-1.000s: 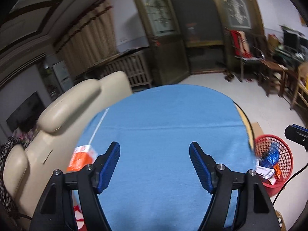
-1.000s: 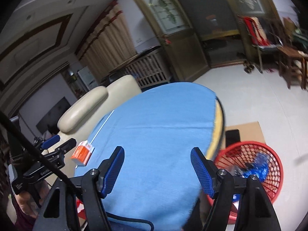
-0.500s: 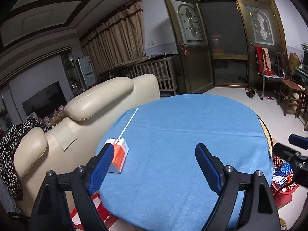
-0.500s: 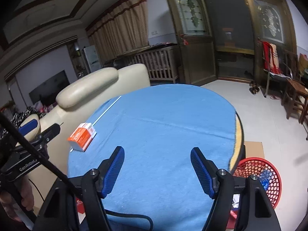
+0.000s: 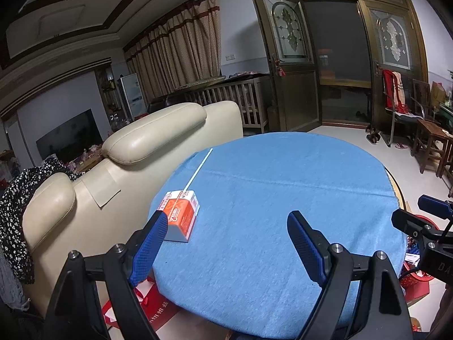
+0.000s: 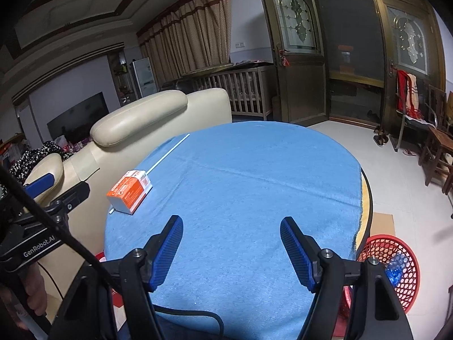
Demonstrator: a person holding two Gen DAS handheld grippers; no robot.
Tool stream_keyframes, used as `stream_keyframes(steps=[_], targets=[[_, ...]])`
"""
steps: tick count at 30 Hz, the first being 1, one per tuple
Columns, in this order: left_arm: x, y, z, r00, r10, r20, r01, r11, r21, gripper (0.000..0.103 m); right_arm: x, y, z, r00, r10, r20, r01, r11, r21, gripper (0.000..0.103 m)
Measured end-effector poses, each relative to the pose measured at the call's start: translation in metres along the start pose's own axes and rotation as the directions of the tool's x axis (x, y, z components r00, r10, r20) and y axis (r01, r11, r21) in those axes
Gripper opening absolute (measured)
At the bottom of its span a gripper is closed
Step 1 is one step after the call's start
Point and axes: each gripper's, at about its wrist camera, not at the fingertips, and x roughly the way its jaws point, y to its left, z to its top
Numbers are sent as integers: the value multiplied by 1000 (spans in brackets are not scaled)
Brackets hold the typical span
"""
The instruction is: Collect trash
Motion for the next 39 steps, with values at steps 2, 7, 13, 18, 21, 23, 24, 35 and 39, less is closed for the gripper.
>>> stream_keyframes(steps=[2, 7, 13, 18, 21, 23, 24, 35, 39], targets=[[0, 1, -1, 1000, 7, 0, -7, 1000, 2, 87, 1, 0, 0, 1000, 0, -1, 0, 1000, 3, 75], [-4, 4, -6, 1000, 9, -5, -9, 1000, -9, 87, 2, 1, -1, 1000, -2, -4, 2, 1000, 1, 75], [-4, 4, -14, 1000, 8, -24, -9, 1000, -5, 87, 3, 2, -3, 1000, -6, -8, 6, 1000, -3, 75], [-2, 3, -19, 999, -2, -49, 1, 1000, -10, 87, 6, 3, -6, 1000, -1, -15, 1, 1000, 3, 75], [0, 1, -21, 998, -6, -59, 6, 1000, -11, 87, 7, 4, -8, 1000, -2, -16, 2, 1000, 2, 75], [1, 0, -22, 998, -7, -63, 7, 1000, -8, 87, 7, 3, -8, 1000, -1, -17, 1, 1000, 4, 75], [1, 0, -23, 998, -6, -65, 6, 1000, -6, 87, 8, 3, -8, 1000, -1, -17, 1, 1000, 5, 75], [7, -2, -25, 996, -8, -87, 8, 1000, -2, 87, 11, -2, -10, 1000, -2, -27, 3, 1000, 18, 75], [6, -4, -25, 996, -9, -86, 9, 1000, 0, 87, 11, -3, -10, 1000, -5, -22, 5, 1000, 18, 75]])
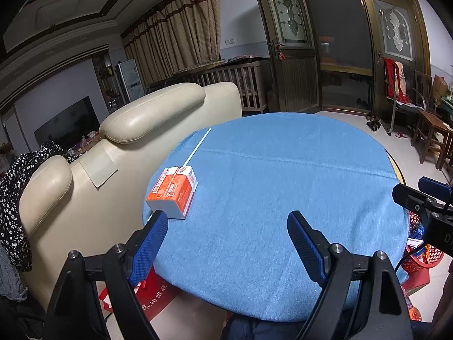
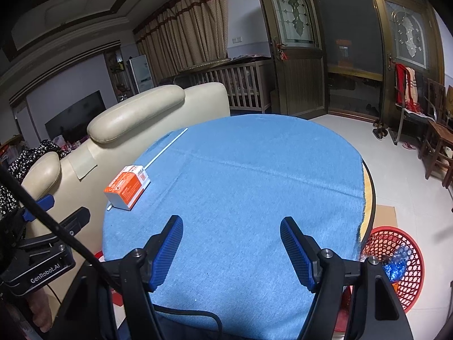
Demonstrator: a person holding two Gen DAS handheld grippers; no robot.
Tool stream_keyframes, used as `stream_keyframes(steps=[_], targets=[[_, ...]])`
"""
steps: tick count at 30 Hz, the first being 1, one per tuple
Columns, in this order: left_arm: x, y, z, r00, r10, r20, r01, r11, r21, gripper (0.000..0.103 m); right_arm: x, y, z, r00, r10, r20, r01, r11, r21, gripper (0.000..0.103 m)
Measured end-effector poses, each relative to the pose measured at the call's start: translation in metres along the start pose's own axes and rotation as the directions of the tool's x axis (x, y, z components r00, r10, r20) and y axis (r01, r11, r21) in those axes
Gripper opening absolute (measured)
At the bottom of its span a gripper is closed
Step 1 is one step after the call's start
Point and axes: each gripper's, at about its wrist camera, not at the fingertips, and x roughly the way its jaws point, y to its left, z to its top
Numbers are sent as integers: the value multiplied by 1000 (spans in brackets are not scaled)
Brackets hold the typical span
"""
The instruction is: Collect trash
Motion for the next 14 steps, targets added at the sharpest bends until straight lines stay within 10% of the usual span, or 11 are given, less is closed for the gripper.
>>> stream_keyframes(steps=[14], targets=[[31, -12, 6, 999, -20, -31, 21, 999, 27, 87, 20, -13, 5, 1000, -18, -17, 19, 1000, 9, 75]])
